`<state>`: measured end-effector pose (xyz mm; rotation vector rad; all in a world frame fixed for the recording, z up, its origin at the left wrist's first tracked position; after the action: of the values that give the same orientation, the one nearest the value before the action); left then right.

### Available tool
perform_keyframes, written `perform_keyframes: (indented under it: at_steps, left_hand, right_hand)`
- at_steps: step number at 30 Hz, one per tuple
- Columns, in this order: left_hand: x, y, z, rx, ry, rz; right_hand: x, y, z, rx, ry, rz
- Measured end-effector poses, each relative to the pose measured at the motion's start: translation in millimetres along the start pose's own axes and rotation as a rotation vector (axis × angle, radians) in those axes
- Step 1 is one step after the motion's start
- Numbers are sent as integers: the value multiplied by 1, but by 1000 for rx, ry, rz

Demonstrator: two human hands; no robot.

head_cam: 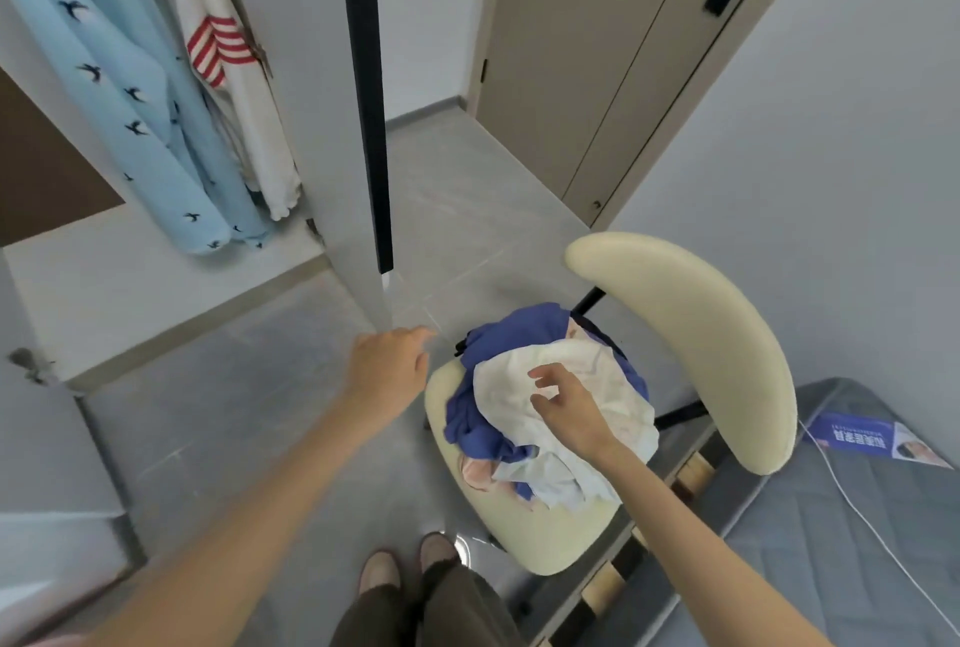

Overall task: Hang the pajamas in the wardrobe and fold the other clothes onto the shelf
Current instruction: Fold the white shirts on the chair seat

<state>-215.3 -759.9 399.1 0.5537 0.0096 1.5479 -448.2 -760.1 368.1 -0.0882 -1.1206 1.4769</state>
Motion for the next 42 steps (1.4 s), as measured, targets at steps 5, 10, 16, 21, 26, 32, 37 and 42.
perform_keyframes:
  at_steps: [5,10,16,21,26,32,37,42]
  left_hand:
    - [-6,20,-58,2,-83,-44]
    - [-21,35,-124,32,-148,-25]
    - [-41,42,-196,126,-196,26]
    - [-58,46,-251,213,-179,-39]
    - [-75,53,-287,311,-29,-213]
    - [-82,56,-321,201,75,-216]
    - [-68,66,-314,112,163,-167]
    - [-52,84,-297,42,188,-87]
  right_hand:
    - [-13,44,-18,81,36,-22]
    - [-50,91,-40,286,-89,-31]
    - [-86,137,-69,605,-127,-24]
    - [-105,177,-93,642,-32,64]
    - [-120,198,-98,472,112,304]
    - [-124,225,-94,315,168,386]
    - [-96,236,-100,234,23,495]
    - [-59,268,-84,496,109,491]
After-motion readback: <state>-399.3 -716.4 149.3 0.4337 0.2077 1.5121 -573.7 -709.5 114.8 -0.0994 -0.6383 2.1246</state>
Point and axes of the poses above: each hand's wrist, its own x-axis away from the middle knuckle, its own z-axis out of the back of the hand, y = z × x, the point moved 7 cm from there along -x, towards the middle knuckle, and after that the axes turned 14 degrees about -y, right-handed, at the moved point
